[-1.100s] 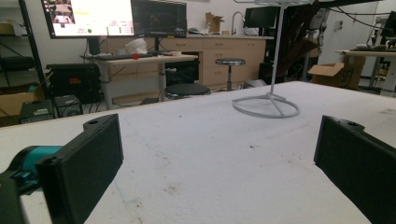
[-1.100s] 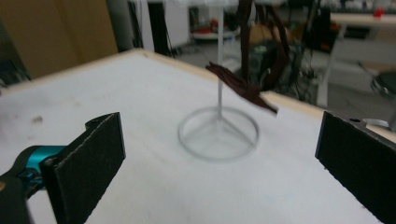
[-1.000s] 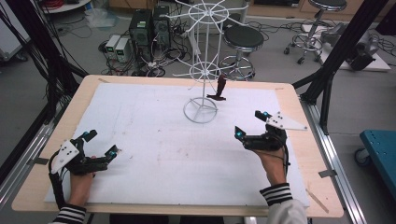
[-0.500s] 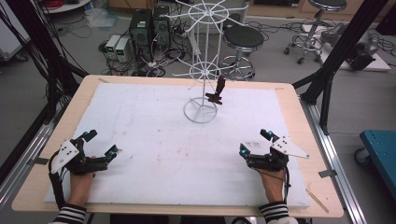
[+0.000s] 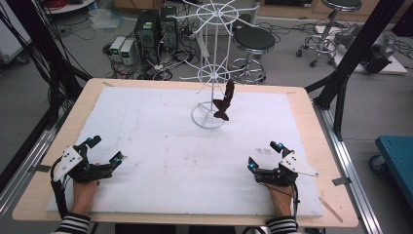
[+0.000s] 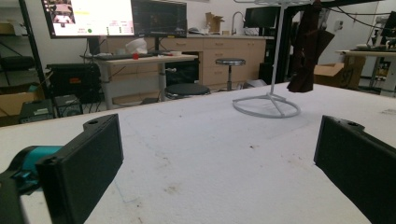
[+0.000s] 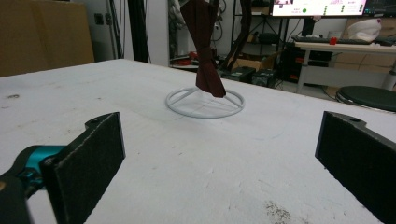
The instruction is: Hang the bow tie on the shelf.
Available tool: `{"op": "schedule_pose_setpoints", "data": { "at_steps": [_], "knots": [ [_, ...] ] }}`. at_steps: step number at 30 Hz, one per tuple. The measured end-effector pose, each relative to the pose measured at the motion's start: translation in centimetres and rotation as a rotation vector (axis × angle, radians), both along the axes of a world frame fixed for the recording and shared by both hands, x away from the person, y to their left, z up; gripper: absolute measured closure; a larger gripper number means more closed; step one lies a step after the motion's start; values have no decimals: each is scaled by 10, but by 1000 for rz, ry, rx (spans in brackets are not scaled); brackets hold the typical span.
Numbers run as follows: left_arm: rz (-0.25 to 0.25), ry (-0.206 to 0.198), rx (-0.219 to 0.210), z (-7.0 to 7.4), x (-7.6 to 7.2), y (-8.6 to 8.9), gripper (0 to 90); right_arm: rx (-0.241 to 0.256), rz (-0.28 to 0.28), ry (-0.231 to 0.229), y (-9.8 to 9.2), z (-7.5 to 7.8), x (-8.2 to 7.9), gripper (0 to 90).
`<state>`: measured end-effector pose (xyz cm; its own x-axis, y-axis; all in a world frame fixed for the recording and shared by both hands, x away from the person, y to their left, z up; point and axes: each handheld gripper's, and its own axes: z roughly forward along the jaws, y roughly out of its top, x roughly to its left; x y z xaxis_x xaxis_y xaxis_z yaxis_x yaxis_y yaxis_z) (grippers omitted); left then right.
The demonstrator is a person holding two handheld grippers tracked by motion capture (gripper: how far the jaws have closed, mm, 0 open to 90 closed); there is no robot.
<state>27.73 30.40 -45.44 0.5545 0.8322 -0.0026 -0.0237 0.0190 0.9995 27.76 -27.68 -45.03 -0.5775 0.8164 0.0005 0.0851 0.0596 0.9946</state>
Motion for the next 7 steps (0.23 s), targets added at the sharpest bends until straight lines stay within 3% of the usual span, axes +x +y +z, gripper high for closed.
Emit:
{"op": "schedule_pose_setpoints", "data": {
  "at_steps": [7],
  "knots": [
    [-1, -2, 1, 0, 0, 0, 17, -11, -5, -2, 2, 0, -1, 7]
  ]
}}
